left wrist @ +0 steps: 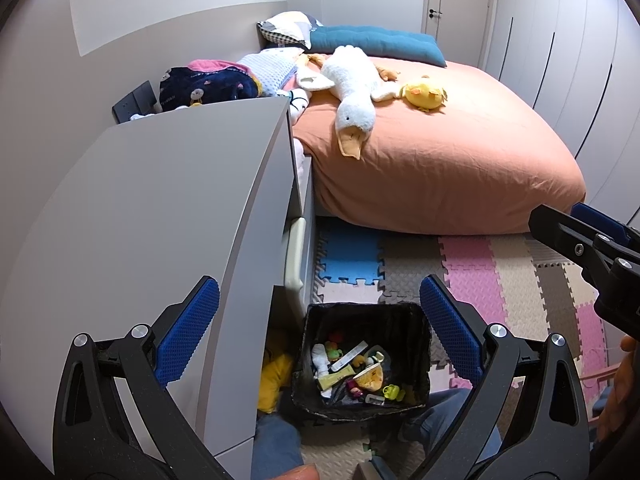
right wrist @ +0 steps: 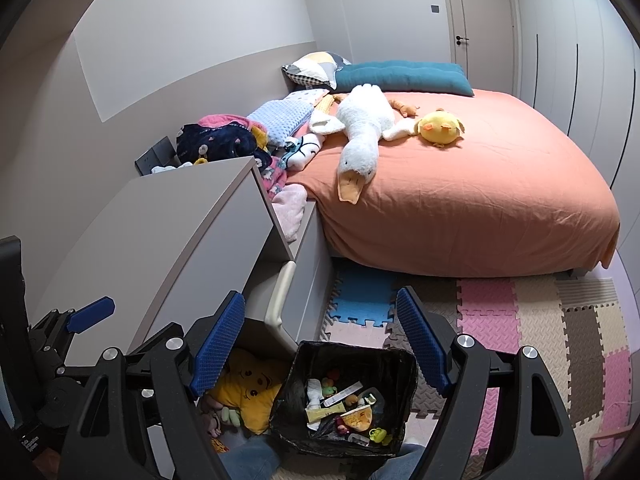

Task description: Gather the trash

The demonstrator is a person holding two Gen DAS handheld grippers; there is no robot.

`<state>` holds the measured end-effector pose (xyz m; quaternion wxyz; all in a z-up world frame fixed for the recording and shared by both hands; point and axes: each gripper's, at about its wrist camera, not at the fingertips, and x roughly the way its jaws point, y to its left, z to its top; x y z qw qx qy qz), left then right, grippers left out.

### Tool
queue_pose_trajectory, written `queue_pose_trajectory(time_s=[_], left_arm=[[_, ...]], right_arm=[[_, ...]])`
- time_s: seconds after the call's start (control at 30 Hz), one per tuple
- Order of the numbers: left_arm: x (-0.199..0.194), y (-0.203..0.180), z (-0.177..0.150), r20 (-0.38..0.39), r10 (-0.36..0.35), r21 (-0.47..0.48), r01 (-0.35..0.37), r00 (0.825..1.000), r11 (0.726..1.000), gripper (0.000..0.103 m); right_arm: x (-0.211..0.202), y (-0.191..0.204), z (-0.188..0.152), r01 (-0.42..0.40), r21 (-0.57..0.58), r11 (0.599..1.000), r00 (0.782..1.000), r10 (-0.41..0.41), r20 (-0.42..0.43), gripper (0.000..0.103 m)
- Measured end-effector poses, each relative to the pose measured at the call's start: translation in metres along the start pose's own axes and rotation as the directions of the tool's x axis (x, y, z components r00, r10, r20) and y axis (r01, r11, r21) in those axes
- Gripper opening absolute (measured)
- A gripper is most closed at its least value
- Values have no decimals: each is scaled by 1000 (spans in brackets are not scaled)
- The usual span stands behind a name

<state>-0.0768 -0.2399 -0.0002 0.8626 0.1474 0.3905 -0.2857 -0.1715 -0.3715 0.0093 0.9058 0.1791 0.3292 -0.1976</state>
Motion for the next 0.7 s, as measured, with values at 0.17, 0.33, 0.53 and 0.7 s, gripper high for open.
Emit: queue_pose_trajectory(time_s=[0.17,0.33,0.53,0.7], left_arm=[[1,0,-1,-5,-4,2,4,1000,1000,97],[1,0,-1,-3,-7,9,7,1000,1000,97],[0,4,-2,3,-8,-14,8,1000,1000,97],[3,4,-2,-11,-16,-25,16,1000,1000,97]], right_arm=[[0,0,0,0,1,1000,1000,0,0,79],[0,0,0,0,-1,1000,1000,0,-1,79],[0,0,0,1,1,1000,1000,-1,-1,79],[0,1,1,0,1,1000,1000,0,-1,79]])
